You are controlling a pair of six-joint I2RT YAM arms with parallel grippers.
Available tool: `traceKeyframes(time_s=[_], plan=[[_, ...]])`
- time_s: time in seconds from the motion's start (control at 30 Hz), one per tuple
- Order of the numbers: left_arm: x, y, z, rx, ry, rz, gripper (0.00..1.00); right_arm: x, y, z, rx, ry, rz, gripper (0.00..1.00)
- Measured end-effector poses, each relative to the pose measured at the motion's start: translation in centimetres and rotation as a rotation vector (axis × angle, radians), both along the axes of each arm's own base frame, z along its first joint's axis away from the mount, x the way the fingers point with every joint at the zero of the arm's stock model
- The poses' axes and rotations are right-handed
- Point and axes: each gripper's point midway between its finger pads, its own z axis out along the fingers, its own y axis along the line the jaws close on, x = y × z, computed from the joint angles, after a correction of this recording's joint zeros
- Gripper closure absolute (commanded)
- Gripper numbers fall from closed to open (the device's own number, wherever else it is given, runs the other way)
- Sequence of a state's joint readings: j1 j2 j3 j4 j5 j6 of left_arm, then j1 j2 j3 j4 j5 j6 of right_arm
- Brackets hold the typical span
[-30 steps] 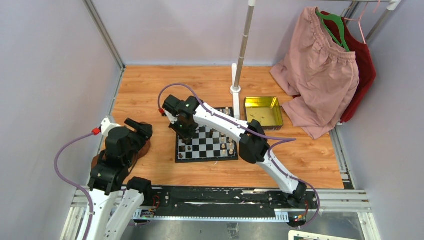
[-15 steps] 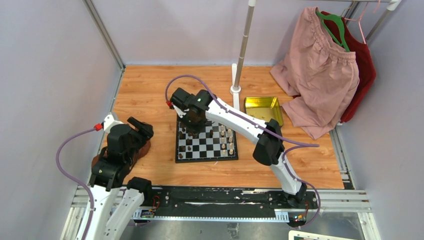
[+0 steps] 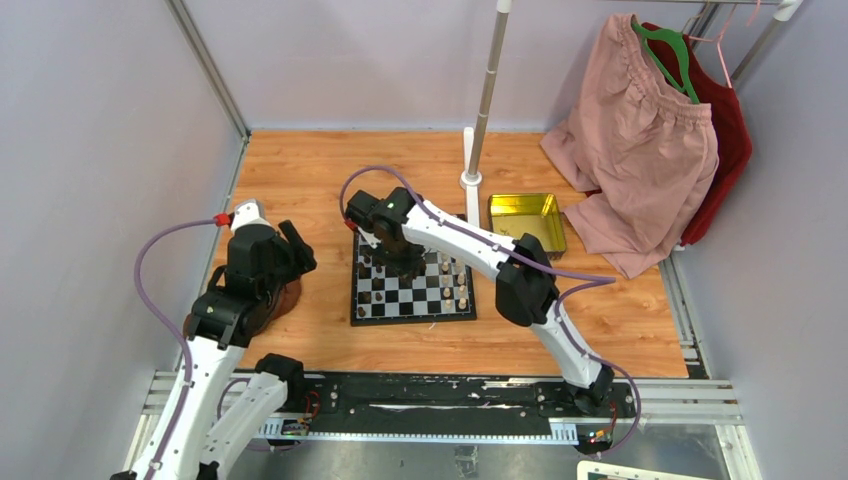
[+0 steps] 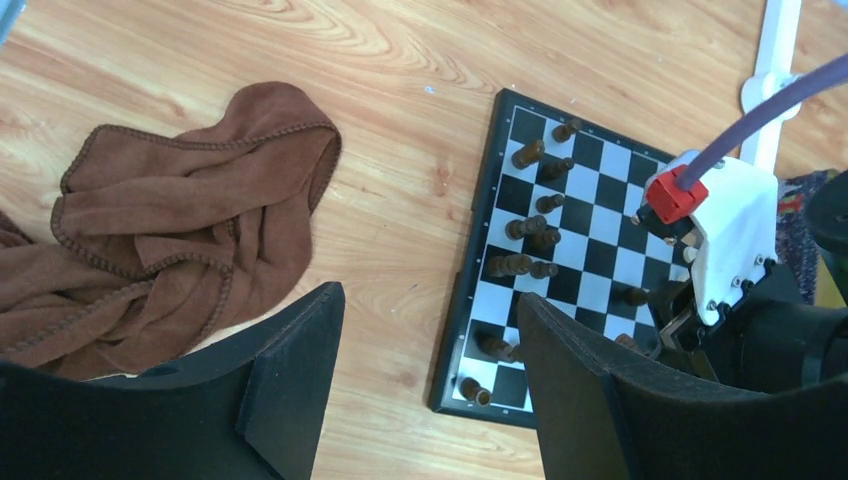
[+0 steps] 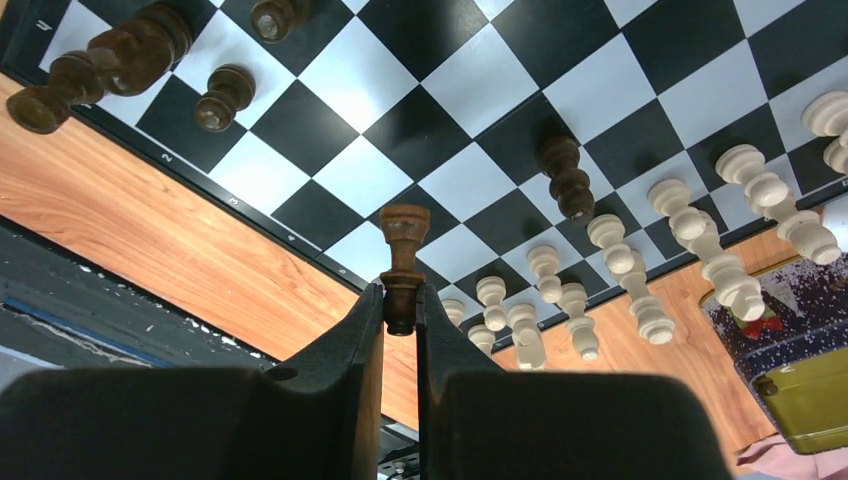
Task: Set up the chess pieces on the board
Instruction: Place the chess piece on the chessboard.
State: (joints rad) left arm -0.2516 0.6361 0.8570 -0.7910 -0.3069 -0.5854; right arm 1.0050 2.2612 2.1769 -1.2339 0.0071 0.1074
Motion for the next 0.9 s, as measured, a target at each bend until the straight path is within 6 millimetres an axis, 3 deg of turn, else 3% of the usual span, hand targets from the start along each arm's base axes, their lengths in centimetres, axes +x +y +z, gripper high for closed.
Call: traceKeyframes(time_s=[0.3, 0.47, 0.6, 0.9], plan=[[0.3, -0.2, 0.0, 0.051, 0.014, -0.046, 0.29, 0.2, -0.2, -2.6, -0.065, 0.036, 0.011, 0.98], [0.2, -0.2, 0.0, 0.057, 0.014, -0.052, 0.27, 0.0, -0.4, -3.9, -0.092, 0.066, 0.014, 0.88], [0.2, -0.2, 0.0, 0.061, 0.015, -0.054, 0.24, -0.2, -0.4, -3.9, -0.092, 0.075, 0.015, 0.66], [0.2, -0.2, 0.0, 0.064, 0.016, -0.055, 0.22, 0.1, 0.3, -3.2, -0.062, 0.065, 0.02, 0.64]])
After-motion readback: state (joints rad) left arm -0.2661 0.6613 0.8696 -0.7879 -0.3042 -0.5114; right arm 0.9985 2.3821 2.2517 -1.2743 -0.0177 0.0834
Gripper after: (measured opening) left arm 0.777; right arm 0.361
